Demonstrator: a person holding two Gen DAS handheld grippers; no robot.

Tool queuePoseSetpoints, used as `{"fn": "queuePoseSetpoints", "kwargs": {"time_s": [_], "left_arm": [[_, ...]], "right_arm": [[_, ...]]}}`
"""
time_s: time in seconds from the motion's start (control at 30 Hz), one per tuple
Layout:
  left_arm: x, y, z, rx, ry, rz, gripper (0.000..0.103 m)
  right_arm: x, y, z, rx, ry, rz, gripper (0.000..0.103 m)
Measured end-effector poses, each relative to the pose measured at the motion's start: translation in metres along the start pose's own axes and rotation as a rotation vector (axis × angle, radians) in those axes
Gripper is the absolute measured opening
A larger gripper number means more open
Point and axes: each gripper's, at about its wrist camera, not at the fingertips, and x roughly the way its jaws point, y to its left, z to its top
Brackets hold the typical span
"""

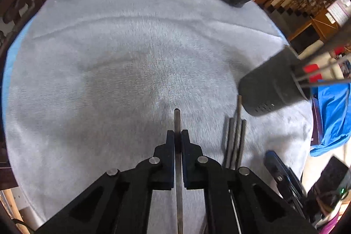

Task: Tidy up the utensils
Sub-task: 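Close the left gripper on a dark chopstick while the right gripper grasps another, then lift the left gripper's chopstick over the holder cup while the right gripper carries its chopstick there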

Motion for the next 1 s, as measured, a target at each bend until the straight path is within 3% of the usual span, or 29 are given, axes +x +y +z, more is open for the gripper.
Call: {"fn": "queuePoseSetpoints", "kwargs": {"time_s": [0.27, 0.4, 0.73, 1.0], "left_arm": [[-0.042, 0.011, -0.024, 0.015, -0.077, -0.053, 0.005], [-0.05, 0.016, -0.029, 0.006, -0.099, -0.068, 0.005], [-0.072, 0.023, -0.039, -0.008, -0.14, -0.101, 0.005], [-0.074, 0.033, -0.041, -0.018, -0.135, -0.109, 0.005]], "right_arm": [[0.034, 0.049, 0.02, -0.107, 0.134, -0.114, 0.014], [0.049, 0.053, 0.021, -0.115, 0.197, -0.195, 0.01], [0.071, 0.067, 0.025, -0.127, 0.288, -0.288, 0.01], [0.054, 0.048, 0.032, -0.15, 0.306, -0.366, 0.009]]}}
